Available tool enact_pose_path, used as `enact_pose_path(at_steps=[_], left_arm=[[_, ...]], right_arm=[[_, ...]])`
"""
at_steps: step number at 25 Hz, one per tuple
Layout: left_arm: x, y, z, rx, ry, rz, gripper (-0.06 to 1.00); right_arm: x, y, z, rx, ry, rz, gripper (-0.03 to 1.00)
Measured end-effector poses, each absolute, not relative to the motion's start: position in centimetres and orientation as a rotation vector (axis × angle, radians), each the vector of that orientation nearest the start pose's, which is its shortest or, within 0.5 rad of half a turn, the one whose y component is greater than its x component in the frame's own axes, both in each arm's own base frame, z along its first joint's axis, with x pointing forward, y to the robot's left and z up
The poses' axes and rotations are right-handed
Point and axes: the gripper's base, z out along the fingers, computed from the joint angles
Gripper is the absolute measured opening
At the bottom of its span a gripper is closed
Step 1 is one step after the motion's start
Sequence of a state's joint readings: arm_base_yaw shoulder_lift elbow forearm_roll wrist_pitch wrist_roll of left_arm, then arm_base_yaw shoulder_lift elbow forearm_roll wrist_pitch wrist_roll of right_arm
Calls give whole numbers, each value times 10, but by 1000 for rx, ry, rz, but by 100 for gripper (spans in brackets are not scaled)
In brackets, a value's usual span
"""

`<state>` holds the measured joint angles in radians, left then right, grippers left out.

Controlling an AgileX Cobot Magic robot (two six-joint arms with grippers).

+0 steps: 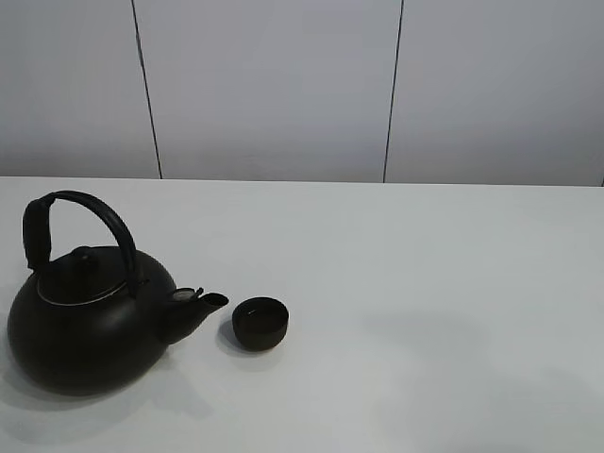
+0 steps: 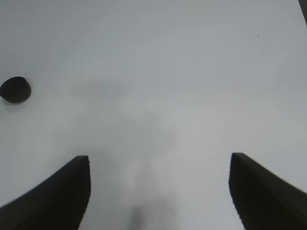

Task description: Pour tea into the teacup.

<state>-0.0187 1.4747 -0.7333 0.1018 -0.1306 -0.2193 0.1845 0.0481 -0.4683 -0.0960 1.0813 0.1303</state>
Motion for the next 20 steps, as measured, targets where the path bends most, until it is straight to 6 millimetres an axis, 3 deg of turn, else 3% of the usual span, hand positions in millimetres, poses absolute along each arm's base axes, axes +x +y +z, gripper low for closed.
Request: enact_pose_path(at_steps=[3,6,11,14,17,20], left_arm=[[312,6,244,-105,2116,-37,42],[316,33,254,-159,2122,39,42],[309,82,262,-289,2142,155,42],[299,99,276,-358,2137,193,42],[284,102,305,-370,2139,216,42],[261,91,347,-328,2123,202,42]], right_arm=[[6,-7,267,-57,2140,67,55],[6,-7,267,-57,2140,67,55],[6,-7,267,-57,2140,67,55],[6,-7,267,-57,2140,67,55],[6,-7,267,-57,2140,67,55],[6,-7,267,-57,2140,67,55]])
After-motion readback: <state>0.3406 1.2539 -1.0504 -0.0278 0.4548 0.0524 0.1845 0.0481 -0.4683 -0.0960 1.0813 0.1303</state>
